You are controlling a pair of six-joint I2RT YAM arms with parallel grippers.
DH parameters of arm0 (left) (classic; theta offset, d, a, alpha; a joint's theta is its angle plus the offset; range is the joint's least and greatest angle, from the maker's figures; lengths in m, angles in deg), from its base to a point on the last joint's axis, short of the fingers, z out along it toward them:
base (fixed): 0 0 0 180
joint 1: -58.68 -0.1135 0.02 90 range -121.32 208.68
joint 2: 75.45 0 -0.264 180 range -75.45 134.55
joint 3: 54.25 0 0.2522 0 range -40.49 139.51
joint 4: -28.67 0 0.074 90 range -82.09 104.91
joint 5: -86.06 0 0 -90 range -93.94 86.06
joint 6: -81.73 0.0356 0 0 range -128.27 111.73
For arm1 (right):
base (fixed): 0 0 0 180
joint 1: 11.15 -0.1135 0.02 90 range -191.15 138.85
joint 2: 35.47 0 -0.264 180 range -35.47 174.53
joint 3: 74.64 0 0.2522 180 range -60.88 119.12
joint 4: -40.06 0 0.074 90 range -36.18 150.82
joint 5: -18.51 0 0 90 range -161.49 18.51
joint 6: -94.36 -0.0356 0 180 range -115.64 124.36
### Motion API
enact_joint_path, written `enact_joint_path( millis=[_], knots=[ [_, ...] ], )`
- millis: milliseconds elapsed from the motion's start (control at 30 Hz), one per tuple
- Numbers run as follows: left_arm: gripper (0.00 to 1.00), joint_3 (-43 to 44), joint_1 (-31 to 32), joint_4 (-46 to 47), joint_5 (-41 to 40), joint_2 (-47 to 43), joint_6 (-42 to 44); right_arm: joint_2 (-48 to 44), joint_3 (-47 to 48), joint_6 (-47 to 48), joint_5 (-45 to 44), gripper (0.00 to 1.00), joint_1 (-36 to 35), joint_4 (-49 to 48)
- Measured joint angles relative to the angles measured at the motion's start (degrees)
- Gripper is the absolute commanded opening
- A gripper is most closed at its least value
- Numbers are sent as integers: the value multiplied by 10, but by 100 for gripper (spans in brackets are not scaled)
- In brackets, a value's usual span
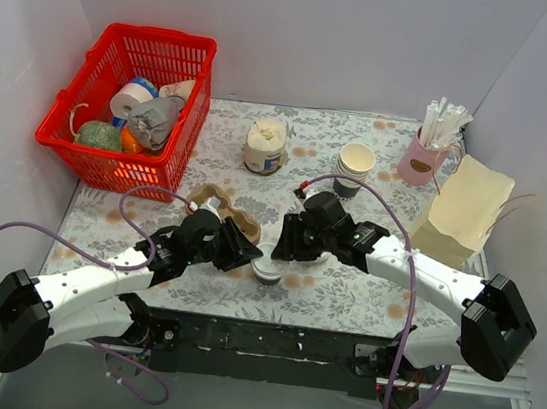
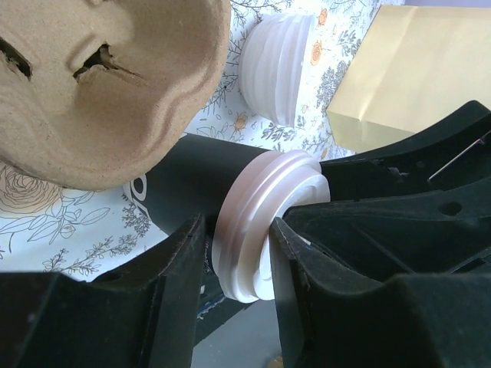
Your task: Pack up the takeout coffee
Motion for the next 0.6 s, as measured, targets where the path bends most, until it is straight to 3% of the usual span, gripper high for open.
enact_joint_path(
  millis=[133, 233, 433, 600],
  knots=[
    [16, -6, -4, 7, 12, 2, -10, 14, 3, 0, 13, 44, 5, 1],
    [1, -14, -7, 18, 19, 2, -18, 18, 3, 0, 24, 44, 10, 0],
    [0, -42, -12, 54, 30, -7, -34, 18, 2, 4, 30, 45, 12, -4],
    [0, -59, -14, 78, 37, -19, -45, 8, 0, 31, 37, 54, 12, -17]
  ],
)
